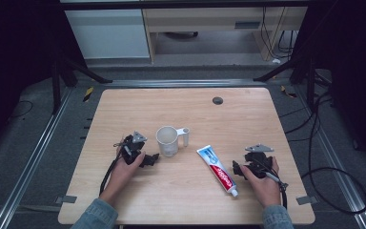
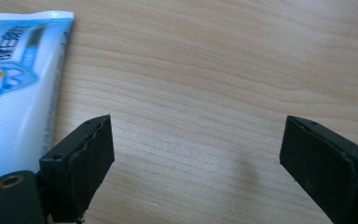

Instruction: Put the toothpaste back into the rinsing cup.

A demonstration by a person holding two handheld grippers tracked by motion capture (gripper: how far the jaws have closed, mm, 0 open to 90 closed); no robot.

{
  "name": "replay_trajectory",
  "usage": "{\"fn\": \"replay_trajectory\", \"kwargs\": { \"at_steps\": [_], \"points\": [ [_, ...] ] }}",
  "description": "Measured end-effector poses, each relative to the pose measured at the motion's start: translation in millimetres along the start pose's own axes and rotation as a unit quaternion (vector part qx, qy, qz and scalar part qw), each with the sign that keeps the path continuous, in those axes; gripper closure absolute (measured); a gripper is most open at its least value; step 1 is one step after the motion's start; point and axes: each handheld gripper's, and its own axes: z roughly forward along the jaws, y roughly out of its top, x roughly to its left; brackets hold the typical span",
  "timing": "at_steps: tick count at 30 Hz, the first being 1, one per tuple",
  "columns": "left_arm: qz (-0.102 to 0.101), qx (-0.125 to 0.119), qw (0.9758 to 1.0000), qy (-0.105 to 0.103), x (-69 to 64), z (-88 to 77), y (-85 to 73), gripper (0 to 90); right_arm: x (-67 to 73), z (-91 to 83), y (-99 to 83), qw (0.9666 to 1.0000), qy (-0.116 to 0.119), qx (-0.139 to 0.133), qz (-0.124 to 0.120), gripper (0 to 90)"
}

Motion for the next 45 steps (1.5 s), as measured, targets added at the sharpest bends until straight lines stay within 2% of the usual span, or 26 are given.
{"fn": "replay_trajectory", "kwargs": {
  "at_steps": [1, 2, 4, 5, 6, 7, 8, 9, 11, 13, 15, 25, 32, 35, 37, 42, 45],
  "points": [
    [0.0, 0.0, 1.0, 0.0, 0.0, 0.0, 0.0, 0.0, 0.0, 0.0, 0.0, 1.0, 0.0, 0.0, 0.0, 10.4],
    [0.0, 0.0, 1.0, 0.0, 0.0, 0.0, 0.0, 0.0, 4.7, -8.7, 8.5, 0.9998, 0.001, 0.012, -0.016, 10.9],
    [0.0, 0.0, 1.0, 0.0, 0.1, 0.0, 0.0, 0.0, 6.3, -11.6, 11.2, 0.9996, 0.003, 0.016, -0.023, 10.8],
    [0.001, 0.0, 1.0, -0.001, 0.2, -0.1, -0.1, 0.0, 12.1, -19.2, 19.6, 0.9987, 0.004, 0.028, -0.042, 11.1],
    [0.001, 0.0, 1.0, -0.001, 0.2, -0.1, -0.1, 0.0, 12.1, -19.2, 19.6, 0.9987, 0.004, 0.028, -0.042, 11.1],
    [0.001, 0.0, 1.0, -0.001, 0.2, -0.2, -0.2, 0.0, 18.0, -26.6, 28.5, 0.9974, 0.002, 0.043, -0.057, 12.6],
    [0.001, 0.0, 1.0, -0.001, 0.3, -0.2, -0.2, 0.0, 18.0, -26.6, 28.5, 0.9974, 0.002, 0.043, -0.057, 12.6],
    [0.001, 0.0, 1.0, -0.001, 0.3, -0.2, -0.2, 0.0, 23.4, -34.1, 37.8, 0.997, 0.002, 0.043, -0.064, 14.5],
    [0.002, 0.0, 1.0, -0.001, 0.3, -0.2, -0.2, 0.0, 27.9, -38.5, 47.2, 0.9961, 0.011, 0.051, -0.071, 14.2],
    [0.002, 0.0, 1.0, -0.002, 0.3, -0.3, -0.2, 0.0, 29.8, -39.6, 50.3, 0.9956, 0.013, 0.056, -0.073, 14.4],
    [0.002, 0.0, 1.0, -0.002, 0.4, -0.4, -0.3, 0.0, 35.6, -40.4, 62.0, 0.9937, 0.01, 0.068, -0.088, 16.6],
    [0.002, 0.0, 1.0, -0.002, 0.4, -0.4, -0.3, 0.0, 45.5, -35.7, 85.1, 0.99, 0.025, 0.102, -0.094, 17.1],
    [0.003, 0.001, 1.0, -0.002, 0.5, -0.5, -0.3, 0.0, 47.8, -24.1, 89.7, 0.9869, 0.032, 0.124, -0.099, 18.2],
    [0.0, -0.001, 1.0, -0.002, 0.1, -0.2, -0.4, 0.0, 53.3, -17.9, 93.5, 0.9843, 0.039, 0.136, -0.106, 19.1],
    [0.0, -0.001, 1.0, -0.002, 0.1, -0.2, -0.4, 0.0, 55.8, -15.5, 95.7, 0.9836, 0.035, 0.139, -0.11, 20.7],
    [0.0, -0.001, 1.0, -0.002, 0.1, -0.2, -0.4, 0.0, 59.4, -9.1, 99.0, 0.9807, 0.043, 0.157, -0.109, 21.2],
    [0.0, -0.001, 1.0, -0.002, 0.1, -0.1, -0.4, 0.0, 60.4, -5.3, 100.9, 0.9804, 0.048, 0.161, -0.103, 23.0]
  ]
}}
